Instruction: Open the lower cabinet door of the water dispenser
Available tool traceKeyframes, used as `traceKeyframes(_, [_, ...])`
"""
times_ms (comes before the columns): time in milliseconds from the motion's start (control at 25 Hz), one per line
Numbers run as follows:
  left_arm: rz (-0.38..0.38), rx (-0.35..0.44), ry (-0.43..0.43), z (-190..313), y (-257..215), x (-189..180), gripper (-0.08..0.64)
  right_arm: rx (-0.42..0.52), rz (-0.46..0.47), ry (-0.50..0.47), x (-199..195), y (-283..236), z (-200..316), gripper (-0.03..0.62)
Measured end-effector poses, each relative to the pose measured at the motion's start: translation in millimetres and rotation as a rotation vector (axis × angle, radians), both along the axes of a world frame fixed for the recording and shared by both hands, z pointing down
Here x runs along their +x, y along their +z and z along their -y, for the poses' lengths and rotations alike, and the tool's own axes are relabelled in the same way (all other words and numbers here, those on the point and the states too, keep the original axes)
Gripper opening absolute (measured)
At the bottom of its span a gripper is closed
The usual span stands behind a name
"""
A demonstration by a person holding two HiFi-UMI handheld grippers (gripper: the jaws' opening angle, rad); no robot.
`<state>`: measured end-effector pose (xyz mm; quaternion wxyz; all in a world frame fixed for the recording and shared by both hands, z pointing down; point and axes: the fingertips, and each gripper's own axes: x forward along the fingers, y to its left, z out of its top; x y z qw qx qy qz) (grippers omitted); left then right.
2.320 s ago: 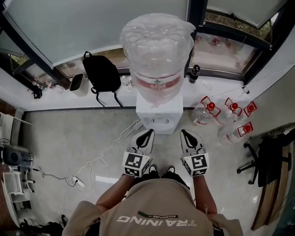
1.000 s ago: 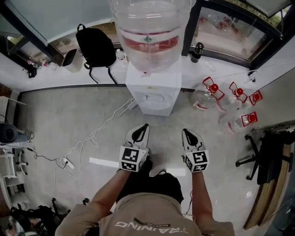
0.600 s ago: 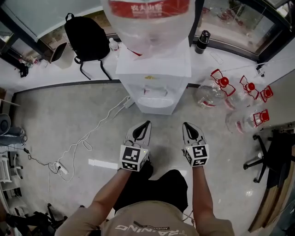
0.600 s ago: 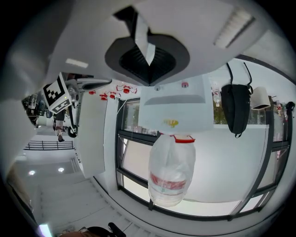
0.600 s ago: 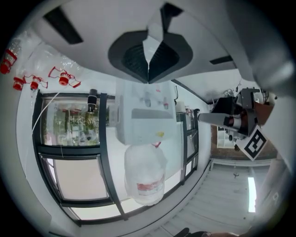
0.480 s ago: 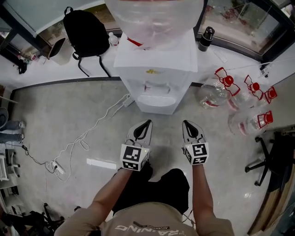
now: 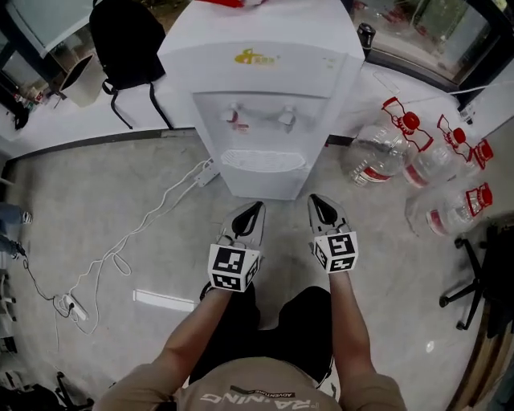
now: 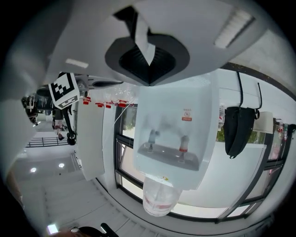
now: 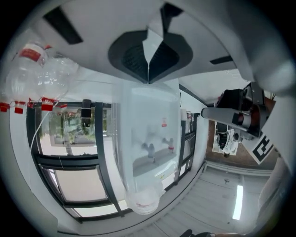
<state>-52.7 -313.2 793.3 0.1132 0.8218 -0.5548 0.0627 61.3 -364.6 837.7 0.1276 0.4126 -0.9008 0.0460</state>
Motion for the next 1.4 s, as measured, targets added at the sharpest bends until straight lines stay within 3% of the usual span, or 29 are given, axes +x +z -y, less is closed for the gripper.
traceKeyframes(320, [0.010, 0.058, 0.025, -4, 34, 16, 0.008, 0.039, 0.021, 0.013, 9, 56, 8, 0.012])
traceKeyframes(760, [0.042, 0.070, 0.036, -12, 47, 10, 0.008, 0.016, 0.008, -0.005, 0, 81, 21, 0.012])
traceKeyframes(1040, [0.080, 0.033, 0.057, -6, 68, 10, 0.008, -0.005, 0.015, -0.008, 0, 99, 33, 0.012])
traceKeyframes(1080, [0.077, 0.026, 0.064, -4, 71, 11, 0.008, -0.007, 0.008, -0.012, -1, 103, 37, 0.027])
traceKeyframes(1160, [0.080, 0.023, 0.078, -3, 72, 14, 0.008, -0.012, -0.012, -0.030, -5, 113, 45, 0.187])
traceKeyframes(1400, [0.123, 0.036, 0.139, -4, 78, 23, 0.008, -0.044, -0.011, -0.064, -10, 137, 84, 0.256])
